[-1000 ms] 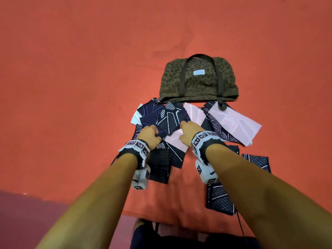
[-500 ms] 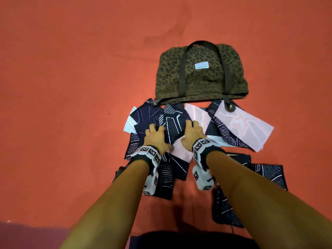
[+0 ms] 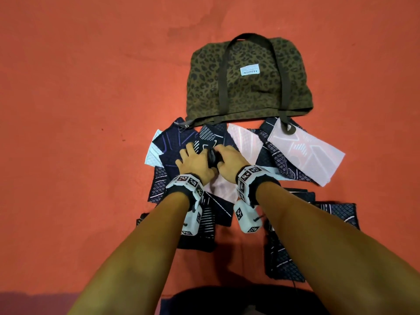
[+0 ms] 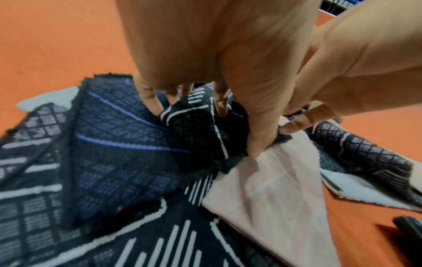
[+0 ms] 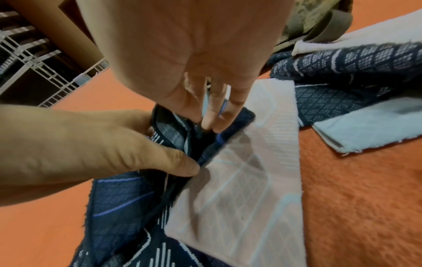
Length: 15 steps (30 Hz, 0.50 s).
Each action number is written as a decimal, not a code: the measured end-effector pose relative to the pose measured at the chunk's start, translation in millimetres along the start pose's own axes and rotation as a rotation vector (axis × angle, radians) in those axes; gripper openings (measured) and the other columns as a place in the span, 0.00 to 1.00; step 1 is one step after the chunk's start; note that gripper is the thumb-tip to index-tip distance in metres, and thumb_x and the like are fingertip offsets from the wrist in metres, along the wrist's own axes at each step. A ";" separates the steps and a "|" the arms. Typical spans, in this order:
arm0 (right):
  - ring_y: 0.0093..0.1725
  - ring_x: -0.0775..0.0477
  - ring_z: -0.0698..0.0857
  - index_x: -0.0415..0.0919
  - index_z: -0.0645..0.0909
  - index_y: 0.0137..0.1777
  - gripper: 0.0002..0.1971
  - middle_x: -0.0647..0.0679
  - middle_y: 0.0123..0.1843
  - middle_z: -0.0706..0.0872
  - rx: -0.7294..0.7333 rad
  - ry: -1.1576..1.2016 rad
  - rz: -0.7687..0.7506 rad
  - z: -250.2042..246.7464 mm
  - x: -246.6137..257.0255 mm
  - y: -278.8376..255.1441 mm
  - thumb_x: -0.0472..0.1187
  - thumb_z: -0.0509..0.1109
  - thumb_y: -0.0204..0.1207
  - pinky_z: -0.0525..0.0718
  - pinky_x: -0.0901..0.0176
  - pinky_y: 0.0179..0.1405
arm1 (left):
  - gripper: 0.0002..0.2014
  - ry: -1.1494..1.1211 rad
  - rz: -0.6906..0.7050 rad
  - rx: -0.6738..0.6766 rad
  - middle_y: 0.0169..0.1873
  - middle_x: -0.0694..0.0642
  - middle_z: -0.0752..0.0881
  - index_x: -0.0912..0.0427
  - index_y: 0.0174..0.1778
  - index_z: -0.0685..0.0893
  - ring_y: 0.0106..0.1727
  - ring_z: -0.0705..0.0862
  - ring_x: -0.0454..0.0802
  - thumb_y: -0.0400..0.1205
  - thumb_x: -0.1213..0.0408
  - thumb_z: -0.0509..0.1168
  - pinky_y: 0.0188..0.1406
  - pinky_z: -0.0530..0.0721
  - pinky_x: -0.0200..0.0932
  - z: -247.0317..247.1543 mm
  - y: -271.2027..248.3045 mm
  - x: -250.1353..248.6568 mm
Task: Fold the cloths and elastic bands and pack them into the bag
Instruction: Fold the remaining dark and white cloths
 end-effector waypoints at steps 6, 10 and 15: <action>0.63 0.38 0.82 0.35 0.85 0.61 0.14 0.40 0.65 0.83 -0.109 0.013 0.096 -0.4 -7.1 -17.7 0.34 0.63 0.79 0.78 0.54 0.65 | 0.12 -0.313 0.076 -0.009 0.67 0.62 0.77 0.59 0.57 0.80 0.65 0.76 0.66 0.80 0.61 0.65 0.66 0.76 0.56 -14.2 -14.5 7.3; 0.61 0.39 0.84 0.40 0.87 0.60 0.14 0.41 0.62 0.87 -0.100 0.025 0.138 5.6 -19.9 -44.8 0.35 0.64 0.78 0.81 0.56 0.62 | 0.05 -0.492 0.037 -0.011 0.48 0.63 0.84 0.58 0.51 0.72 0.50 0.82 0.63 0.83 0.63 0.60 0.47 0.78 0.49 -18.9 -38.9 2.9; 0.56 0.43 0.87 0.44 0.90 0.52 0.14 0.46 0.54 0.90 -0.168 0.083 0.164 1.5 -40.8 -84.5 0.33 0.64 0.75 0.83 0.57 0.60 | 0.05 -0.646 0.064 -0.024 0.44 0.62 0.83 0.63 0.54 0.71 0.45 0.81 0.60 0.84 0.67 0.57 0.42 0.75 0.50 -11.5 -73.9 -12.9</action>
Point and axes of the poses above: each hand's wrist, its own y-axis towards the middle knuckle, its own z-axis out of the palm, x = y × z, the point moved 6 cm from there along y, towards the middle knuckle
